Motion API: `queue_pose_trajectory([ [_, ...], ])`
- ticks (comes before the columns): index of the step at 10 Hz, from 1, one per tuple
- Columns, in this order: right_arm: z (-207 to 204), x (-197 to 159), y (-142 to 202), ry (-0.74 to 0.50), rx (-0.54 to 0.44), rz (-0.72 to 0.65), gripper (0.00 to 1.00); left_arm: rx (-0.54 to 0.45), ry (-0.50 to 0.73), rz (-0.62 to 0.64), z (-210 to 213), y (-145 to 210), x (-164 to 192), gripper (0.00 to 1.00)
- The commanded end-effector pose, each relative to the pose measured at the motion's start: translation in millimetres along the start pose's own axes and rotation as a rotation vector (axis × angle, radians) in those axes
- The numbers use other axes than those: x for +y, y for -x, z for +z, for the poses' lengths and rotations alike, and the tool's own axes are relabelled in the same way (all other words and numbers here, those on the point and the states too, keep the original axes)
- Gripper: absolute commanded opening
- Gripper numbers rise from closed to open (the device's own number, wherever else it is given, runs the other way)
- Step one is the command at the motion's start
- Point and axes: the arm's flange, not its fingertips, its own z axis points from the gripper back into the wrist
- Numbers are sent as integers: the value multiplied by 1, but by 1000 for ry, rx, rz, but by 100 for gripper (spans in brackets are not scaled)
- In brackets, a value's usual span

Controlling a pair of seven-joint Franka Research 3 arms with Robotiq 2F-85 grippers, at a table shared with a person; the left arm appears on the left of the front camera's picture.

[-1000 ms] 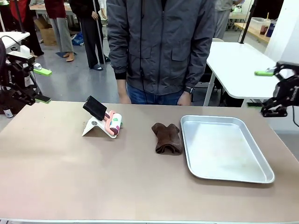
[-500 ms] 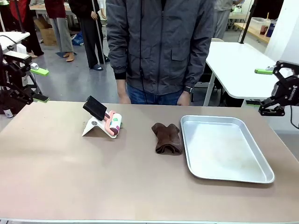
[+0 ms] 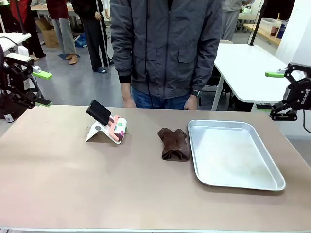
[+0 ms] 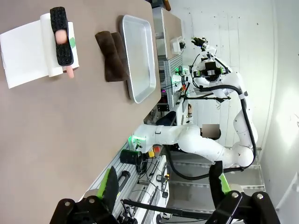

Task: Clean the surface of the table.
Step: Return the Lint Roller and towel to their original positions.

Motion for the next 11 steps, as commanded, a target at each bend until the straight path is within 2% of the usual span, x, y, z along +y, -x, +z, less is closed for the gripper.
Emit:
queue_pose_trajectory([
  [1,3,2,2,5,15,9,100,1,1,5,-1,0,-2,100],
  [11,3,2,2,5,15,9,100,1,1,5,-1,0,-2,100],
])
